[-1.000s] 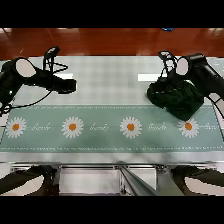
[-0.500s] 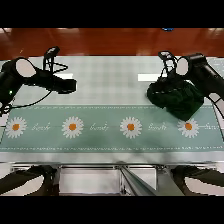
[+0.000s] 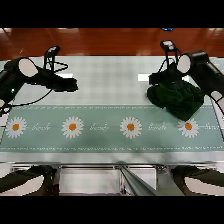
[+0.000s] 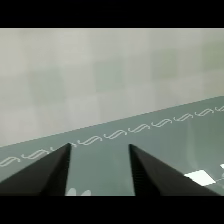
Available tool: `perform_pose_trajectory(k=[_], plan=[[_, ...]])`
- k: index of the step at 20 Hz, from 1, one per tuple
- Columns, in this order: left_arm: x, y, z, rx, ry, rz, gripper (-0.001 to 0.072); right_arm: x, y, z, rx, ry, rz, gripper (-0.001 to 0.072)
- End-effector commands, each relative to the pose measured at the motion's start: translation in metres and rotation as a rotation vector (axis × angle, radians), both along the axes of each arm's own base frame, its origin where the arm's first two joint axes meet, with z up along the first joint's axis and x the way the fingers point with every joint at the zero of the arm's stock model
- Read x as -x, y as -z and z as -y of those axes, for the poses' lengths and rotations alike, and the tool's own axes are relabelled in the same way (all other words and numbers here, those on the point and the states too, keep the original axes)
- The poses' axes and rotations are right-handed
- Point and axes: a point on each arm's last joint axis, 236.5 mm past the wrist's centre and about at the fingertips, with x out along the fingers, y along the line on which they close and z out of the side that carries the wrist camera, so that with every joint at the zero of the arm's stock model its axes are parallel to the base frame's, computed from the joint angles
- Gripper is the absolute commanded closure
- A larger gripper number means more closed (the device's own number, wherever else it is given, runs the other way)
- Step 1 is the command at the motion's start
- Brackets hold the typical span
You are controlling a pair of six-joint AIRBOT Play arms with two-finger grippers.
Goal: Fold the shirts.
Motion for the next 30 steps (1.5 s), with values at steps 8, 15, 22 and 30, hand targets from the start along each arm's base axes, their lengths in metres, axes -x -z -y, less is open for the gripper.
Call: perform_pose_trajectory(k=[8,15,22,30], plan=[[0.012,-0.052,-0.125,0.136,-0.379,0.136,0.0196,0.046,-0.03,0.194,-0.021,0.481,0.032,0.0299],[0.06,0.026,-0.079,0.167,-0.293,-0.027,0.0196,0.027,0.098,0.201,-0.174,0.523,-0.138,0.03],[0.049,0.019,-0.085,0.148,-0.282,0.024,0.0197,0.018,0.133,0.165,-0.308,0.41,-0.22,0.0689],[0.032,-0.151,-0.164,0.099,-0.454,0.476,0.0198,-0.017,-0.212,0.114,-0.273,0.083,0.448,0.0691]])
